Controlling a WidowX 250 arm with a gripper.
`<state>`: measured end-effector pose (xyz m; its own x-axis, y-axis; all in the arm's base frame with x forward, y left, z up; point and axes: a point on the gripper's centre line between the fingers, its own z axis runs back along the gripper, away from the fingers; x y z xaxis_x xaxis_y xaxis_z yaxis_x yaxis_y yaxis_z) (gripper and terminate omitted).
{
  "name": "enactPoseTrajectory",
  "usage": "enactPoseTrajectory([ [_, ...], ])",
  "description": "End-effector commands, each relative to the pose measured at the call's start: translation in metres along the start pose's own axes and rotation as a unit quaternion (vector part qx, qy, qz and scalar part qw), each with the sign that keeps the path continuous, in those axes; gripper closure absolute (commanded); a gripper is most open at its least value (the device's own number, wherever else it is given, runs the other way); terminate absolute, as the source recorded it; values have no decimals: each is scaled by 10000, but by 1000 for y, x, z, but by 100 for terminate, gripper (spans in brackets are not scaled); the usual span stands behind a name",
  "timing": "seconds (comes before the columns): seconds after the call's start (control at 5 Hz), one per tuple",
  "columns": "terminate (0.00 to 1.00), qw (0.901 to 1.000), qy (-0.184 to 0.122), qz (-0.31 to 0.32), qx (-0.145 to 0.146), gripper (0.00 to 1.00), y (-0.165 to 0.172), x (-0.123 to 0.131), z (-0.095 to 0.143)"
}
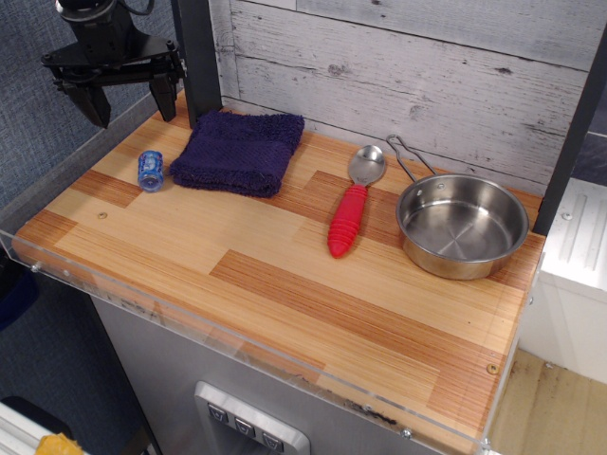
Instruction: Move the towel towards the bottom of the counter.
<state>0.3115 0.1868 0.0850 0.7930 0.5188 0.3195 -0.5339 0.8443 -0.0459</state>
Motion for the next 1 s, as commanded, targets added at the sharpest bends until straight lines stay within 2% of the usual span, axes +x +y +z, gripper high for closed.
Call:
enactPoseTrajectory([
  [0.0,0,10000,0,0,0,0,0,0,0],
  [0.6,0,9982,207,-558,-116,0,-52,0,-20],
  [0.8,0,9975,183,-687,-27,0,-68,0,-28],
])
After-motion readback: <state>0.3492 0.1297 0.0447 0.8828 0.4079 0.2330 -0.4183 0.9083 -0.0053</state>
